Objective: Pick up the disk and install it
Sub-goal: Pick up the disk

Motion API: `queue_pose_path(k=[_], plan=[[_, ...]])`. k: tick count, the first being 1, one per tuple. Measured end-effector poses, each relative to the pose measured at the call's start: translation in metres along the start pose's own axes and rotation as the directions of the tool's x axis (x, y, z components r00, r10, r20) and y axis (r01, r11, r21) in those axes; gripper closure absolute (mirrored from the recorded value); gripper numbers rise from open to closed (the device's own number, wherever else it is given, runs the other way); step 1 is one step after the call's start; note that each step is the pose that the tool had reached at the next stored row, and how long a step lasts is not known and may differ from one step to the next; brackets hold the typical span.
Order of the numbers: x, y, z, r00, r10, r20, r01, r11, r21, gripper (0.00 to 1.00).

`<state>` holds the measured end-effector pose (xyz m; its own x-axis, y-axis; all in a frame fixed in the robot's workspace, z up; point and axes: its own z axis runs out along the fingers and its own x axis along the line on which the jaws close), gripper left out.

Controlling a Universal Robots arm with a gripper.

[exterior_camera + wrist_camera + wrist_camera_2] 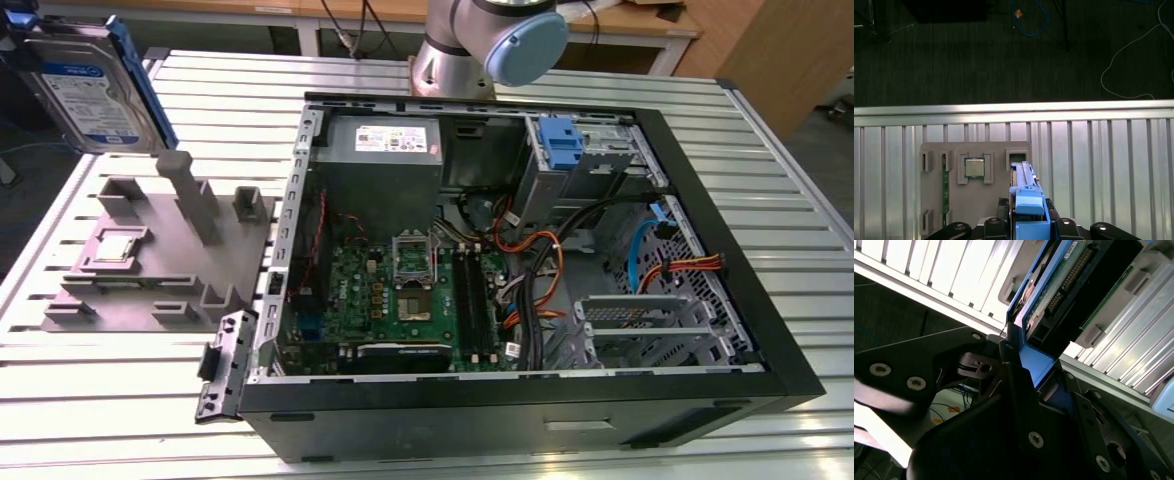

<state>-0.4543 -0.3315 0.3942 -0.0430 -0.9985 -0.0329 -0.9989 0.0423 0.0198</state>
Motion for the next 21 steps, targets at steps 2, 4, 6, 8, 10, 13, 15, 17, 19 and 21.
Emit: queue_pose_path(k=[2,4,6,8,10,13,15,17,19,21], plan=[[0.0000,0.0000,-0.0005,1.0000,0.000,0.0000,0.000,1.0000,0.0000,0.63],[0.0000,0.0000,-0.0013,1.0000,0.000,0.0000,0.000,1.0000,0.0000,0.63],[0.0000,0.0000,-0.0016,1.0000,0.000,0.0000,0.000,1.0000,0.0000,0.63],[0.0000,-0.0001,-0.0017,1.0000,0.000,-0.0001,0.000,1.0000,-0.0001,0.63],[-0.0001,-0.0014,-0.0018,1.0000,0.000,-0.0001,0.000,1.0000,-0.0003,0.63],[-0.0001,-0.0017,-0.0016,1.0000,0.000,0.0000,0.000,1.0000,0.0000,0.63],[-0.0001,-0.0018,-0.0017,1.0000,0.000,0.0000,0.000,1.0000,0.0000,0.63],[-0.0001,-0.0019,-0.0017,1.0000,0.000,0.0000,0.000,1.0000,0.0000,0.63],[-0.0001,-0.0019,-0.0017,1.0000,0.000,0.0000,0.000,1.0000,0.0000,0.63],[-0.0001,-0.0019,-0.0022,1.0000,0.000,0.0000,0.000,1.0000,0.0000,0.63]])
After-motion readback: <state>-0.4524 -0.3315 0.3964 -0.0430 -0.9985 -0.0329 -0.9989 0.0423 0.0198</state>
